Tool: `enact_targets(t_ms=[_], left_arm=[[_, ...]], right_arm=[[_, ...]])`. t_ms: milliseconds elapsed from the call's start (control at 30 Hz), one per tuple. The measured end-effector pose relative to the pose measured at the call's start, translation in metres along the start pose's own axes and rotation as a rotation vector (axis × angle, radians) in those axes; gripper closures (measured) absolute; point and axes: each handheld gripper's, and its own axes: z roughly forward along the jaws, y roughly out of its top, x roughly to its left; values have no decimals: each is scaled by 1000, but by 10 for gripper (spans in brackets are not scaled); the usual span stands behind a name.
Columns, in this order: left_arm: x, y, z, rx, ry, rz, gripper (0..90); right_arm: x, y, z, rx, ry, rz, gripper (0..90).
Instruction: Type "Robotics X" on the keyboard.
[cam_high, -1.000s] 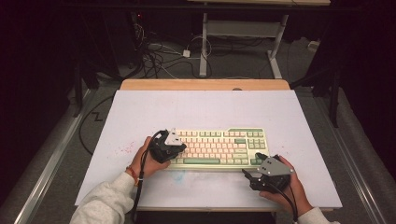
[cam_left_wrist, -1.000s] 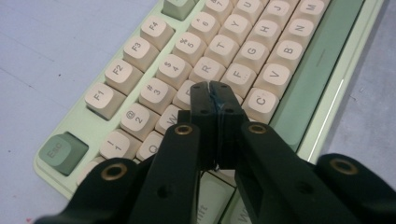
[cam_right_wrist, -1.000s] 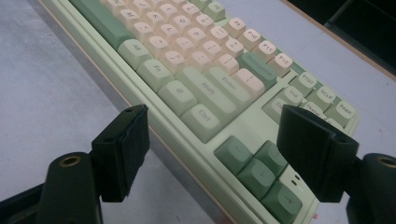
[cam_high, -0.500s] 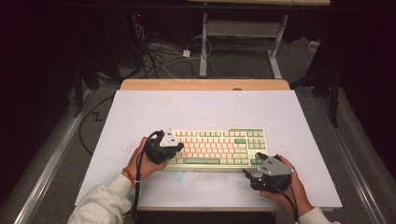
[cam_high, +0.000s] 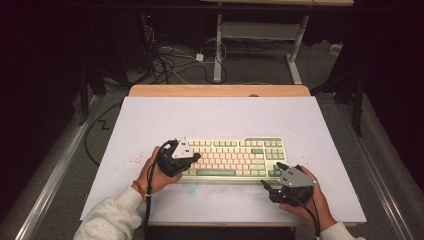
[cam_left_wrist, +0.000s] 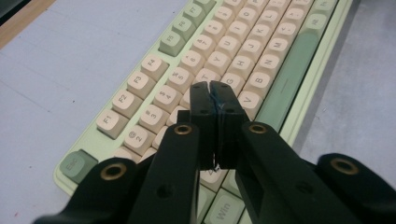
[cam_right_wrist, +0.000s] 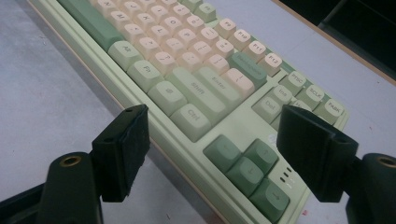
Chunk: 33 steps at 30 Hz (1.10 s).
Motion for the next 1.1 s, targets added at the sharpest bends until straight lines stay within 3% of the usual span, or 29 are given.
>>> enact_targets(t_ms=[567, 1100], left_arm=[[-12, 16, 10, 4, -55, 40, 864], [-30, 26, 30, 48, -115, 103, 864]], right_arm=[[-1, 0, -1, 2, 0, 1, 258], [-2, -1, 0, 6, 0, -1, 258]])
